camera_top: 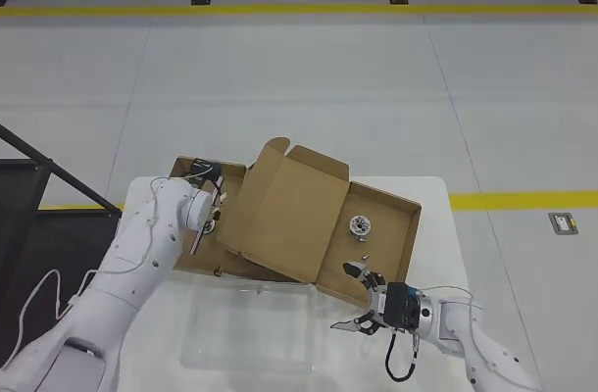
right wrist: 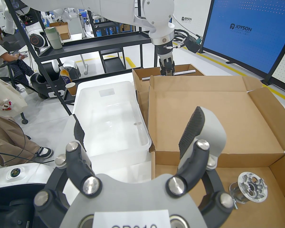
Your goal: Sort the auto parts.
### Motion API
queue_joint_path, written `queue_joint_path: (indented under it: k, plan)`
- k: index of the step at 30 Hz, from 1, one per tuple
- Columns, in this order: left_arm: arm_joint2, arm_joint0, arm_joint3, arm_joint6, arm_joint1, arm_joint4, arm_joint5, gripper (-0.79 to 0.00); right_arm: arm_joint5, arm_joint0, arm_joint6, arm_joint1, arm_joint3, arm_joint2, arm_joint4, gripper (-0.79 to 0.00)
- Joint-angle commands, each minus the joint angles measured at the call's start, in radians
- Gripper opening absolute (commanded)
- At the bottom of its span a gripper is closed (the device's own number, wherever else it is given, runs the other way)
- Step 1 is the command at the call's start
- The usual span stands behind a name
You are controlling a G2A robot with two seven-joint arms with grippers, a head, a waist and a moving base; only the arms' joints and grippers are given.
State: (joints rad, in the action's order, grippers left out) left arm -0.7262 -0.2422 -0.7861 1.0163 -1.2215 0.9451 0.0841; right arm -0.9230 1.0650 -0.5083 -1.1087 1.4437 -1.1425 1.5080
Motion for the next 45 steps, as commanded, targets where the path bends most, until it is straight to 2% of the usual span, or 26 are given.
queue_joint_path:
  k: [1,12,23,24,25,26,30,32,38,42,45]
  plan:
    - [0.000,0.007,0.041,-0.025,-0.018,-0.007,-0.003,-0.785,0.000,0.000,0.000,0.000,0.000,0.000,0.000,0.000]
    - [-0.015,0.036,0.194,-0.067,-0.087,-0.043,-0.063,-0.785,0.000,0.000,0.000,0.000,0.000,0.000,0.000,0.000]
    - [-0.031,0.061,0.307,-0.083,-0.140,-0.030,-0.077,-0.785,0.000,0.000,0.000,0.000,0.000,0.000,0.000,0.000]
    - [-0.033,0.063,0.314,-0.083,-0.144,-0.028,-0.077,-0.736,0.000,0.000,0.000,0.000,0.000,0.000,0.000,0.000]
    - [-0.035,0.065,0.319,-0.084,-0.147,-0.025,-0.078,-0.628,0.000,0.000,0.000,0.000,0.000,0.000,0.000,0.000]
    - [-0.036,0.067,0.325,-0.086,-0.150,-0.021,-0.078,-0.579,0.000,0.000,0.000,0.000,0.000,0.000,0.000,0.000]
    - [-0.048,0.074,0.343,-0.092,-0.159,-0.012,-0.083,-0.465,0.000,0.000,0.000,0.000,0.000,0.000,0.000,0.000]
    - [-0.058,0.078,0.350,-0.097,-0.162,-0.009,-0.088,-0.425,0.000,0.000,0.000,0.000,0.000,0.000,0.000,0.000]
    - [-0.104,0.089,0.349,-0.128,-0.154,-0.013,-0.126,-0.428,0.000,0.000,0.000,0.000,0.000,0.000,0.000,0.000]
    - [-0.164,0.088,0.308,-0.163,-0.126,-0.026,-0.177,-0.425,0.000,0.000,0.000,0.000,0.000,0.000,0.000,0.000]
    - [-0.217,0.064,0.231,-0.178,-0.092,-0.010,-0.207,-0.425,0.000,0.000,0.000,0.000,0.000,0.000,0.000,0.000]
